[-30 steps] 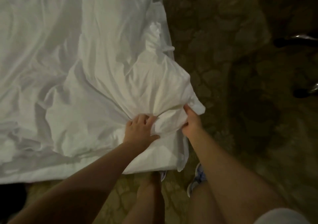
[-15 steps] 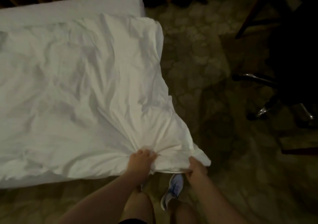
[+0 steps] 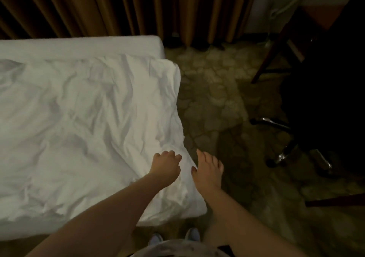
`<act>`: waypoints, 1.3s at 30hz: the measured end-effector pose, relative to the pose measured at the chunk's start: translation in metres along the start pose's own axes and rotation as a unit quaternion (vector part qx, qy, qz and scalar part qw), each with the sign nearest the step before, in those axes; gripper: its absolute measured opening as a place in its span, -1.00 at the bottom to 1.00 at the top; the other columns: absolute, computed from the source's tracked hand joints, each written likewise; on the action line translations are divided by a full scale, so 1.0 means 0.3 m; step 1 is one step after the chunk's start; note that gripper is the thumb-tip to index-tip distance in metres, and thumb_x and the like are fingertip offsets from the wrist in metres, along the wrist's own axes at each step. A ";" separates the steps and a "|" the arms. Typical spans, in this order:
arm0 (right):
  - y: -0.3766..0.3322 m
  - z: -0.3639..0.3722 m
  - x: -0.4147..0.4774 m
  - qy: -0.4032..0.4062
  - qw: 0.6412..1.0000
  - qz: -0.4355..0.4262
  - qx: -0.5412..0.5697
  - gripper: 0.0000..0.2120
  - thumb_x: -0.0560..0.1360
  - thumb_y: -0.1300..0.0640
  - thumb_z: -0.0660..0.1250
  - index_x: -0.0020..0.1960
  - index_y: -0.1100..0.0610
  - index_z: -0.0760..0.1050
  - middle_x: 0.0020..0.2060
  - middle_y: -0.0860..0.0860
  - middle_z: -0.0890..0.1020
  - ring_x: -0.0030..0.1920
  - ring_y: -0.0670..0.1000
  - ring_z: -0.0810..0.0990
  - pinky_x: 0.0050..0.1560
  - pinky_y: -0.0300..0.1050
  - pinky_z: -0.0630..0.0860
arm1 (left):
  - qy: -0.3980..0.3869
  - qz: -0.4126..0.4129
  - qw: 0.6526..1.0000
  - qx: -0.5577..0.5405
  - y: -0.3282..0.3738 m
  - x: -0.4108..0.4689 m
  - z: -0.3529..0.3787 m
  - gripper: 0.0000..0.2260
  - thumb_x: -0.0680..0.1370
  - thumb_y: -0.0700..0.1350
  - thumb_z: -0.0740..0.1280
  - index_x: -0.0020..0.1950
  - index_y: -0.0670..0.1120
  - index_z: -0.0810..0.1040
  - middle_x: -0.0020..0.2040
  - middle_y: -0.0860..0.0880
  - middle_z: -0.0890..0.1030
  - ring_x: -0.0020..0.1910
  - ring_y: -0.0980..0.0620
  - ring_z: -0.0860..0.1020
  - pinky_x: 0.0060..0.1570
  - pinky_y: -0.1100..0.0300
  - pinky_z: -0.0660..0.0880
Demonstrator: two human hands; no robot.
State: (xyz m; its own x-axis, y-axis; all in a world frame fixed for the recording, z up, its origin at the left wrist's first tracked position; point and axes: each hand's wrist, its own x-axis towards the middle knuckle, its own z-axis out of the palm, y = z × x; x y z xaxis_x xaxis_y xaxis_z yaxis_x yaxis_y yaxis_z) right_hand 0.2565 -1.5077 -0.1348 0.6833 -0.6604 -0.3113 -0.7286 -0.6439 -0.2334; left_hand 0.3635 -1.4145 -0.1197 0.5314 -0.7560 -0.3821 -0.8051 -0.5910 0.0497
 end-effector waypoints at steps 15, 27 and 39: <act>0.302 -0.512 0.770 0.007 0.987 -0.159 0.009 -0.44 0.58 -0.06 0.20 0.52 -0.07 0.09 0.46 -0.06 0.28 0.47 0.02 0.20 0.47 0.10 0.07 | 0.022 -0.234 0.965 -0.116 0.222 0.552 -0.328 -0.59 0.63 0.13 0.02 0.46 0.05 0.22 0.34 -0.01 0.41 0.30 -0.04 0.40 0.27 0.01 0.29; 0.118 -0.568 1.395 -0.168 0.941 -0.292 -0.043 -0.45 0.60 0.00 0.18 0.53 -0.05 0.07 0.45 -0.01 0.28 0.44 0.05 0.25 0.43 0.06 0.15 | 0.068 -0.387 0.898 -0.200 0.057 0.996 -0.478 -0.50 0.62 0.14 0.08 0.52 0.05 0.08 0.45 -0.02 0.26 0.40 -0.06 0.29 0.37 0.01 0.23; -0.215 -0.535 2.141 -0.238 0.908 -0.318 -0.133 -0.40 0.57 0.07 0.20 0.54 0.00 0.05 0.46 0.03 0.28 0.42 0.09 0.27 0.39 0.03 0.24 | 0.025 -0.445 0.861 -0.245 -0.250 1.587 -0.577 -0.44 0.61 0.13 0.14 0.54 0.04 0.01 0.51 -0.07 0.17 0.45 -0.08 0.21 0.38 0.02 0.20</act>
State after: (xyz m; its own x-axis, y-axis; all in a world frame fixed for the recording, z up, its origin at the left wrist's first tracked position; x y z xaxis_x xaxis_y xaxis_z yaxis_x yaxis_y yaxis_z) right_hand 0.7498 -1.9525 -0.1719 0.8180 0.0794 -0.5698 -0.1133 -0.9488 -0.2948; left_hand 0.7223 -1.7788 -0.1456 0.9014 0.0532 -0.4298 0.1276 -0.9810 0.1460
